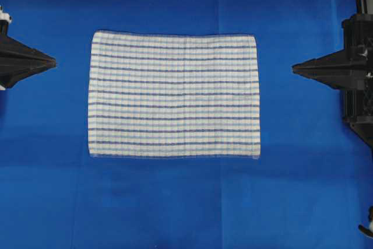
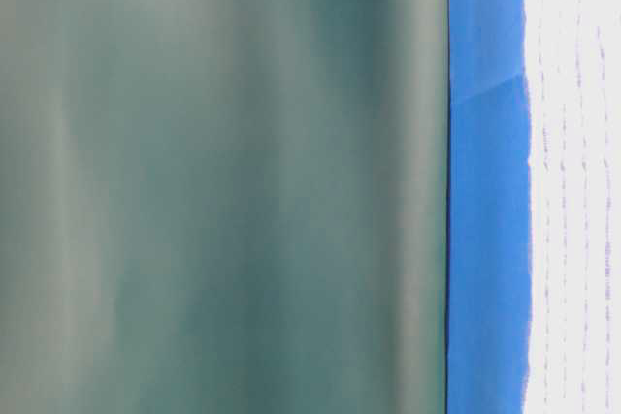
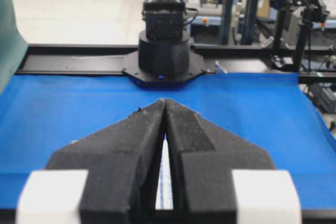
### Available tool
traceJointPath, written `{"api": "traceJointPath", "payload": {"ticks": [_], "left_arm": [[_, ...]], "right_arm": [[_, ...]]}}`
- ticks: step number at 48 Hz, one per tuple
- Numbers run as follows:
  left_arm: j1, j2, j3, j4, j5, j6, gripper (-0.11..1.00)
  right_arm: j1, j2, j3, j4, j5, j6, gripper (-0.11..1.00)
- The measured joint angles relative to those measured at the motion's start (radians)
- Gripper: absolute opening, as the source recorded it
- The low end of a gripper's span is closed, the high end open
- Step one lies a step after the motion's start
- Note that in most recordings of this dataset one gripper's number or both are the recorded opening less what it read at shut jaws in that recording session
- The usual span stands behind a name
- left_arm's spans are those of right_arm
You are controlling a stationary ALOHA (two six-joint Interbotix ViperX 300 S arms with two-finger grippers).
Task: Fold the blue towel.
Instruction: 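Move both grippers to the towel's top corners, left and right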
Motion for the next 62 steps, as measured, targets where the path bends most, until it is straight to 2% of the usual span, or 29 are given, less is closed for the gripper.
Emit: {"api": "traceJointPath", "payload": {"ticks": [6,12,26,30,33,39,42,46,56,62], "left_arm": [[0.005,-0.002,0.0,-0.026,0.012,0.011,0.0],[0.029,0.002,0.0,-0.029,0.021,0.029,0.0],[0.189,0.08,0.003,-0.031,0.067,0.035,0.01],[0.233,0.124,0.006,-0.029,0.077,0.032,0.14],[0.268,0.167,0.008,-0.031,0.078,0.029,0.3],[0.319,0.244,0.011,-0.032,0.078,0.029,0.63],[0.345,0.291,0.012,-0.032,0.077,0.029,0.74],[0.387,0.374,0.014,-0.032,0.066,0.031,0.75],[0.457,0.606,0.014,-0.032,-0.049,0.029,0.74],[0.471,0.724,0.014,-0.034,-0.129,0.028,0.74]], "right_arm": [[-0.017,0.009,-0.008,0.018,0.002,0.008,0.0],[-0.066,0.037,-0.029,0.049,0.021,0.009,0.0],[-0.247,0.146,-0.035,0.132,0.1,0.014,0.02],[-0.293,0.19,-0.035,0.147,0.112,0.014,0.1],[-0.321,0.232,-0.035,0.155,0.118,0.014,0.2],[-0.37,0.333,-0.035,0.164,0.118,0.015,0.53],[-0.388,0.394,-0.037,0.17,0.114,0.015,0.69],[-0.405,0.471,-0.035,0.176,0.091,0.015,0.79],[-0.413,0.653,-0.037,0.201,-0.009,0.015,0.75],[-0.414,0.736,-0.037,0.225,-0.064,0.015,0.75]]}}
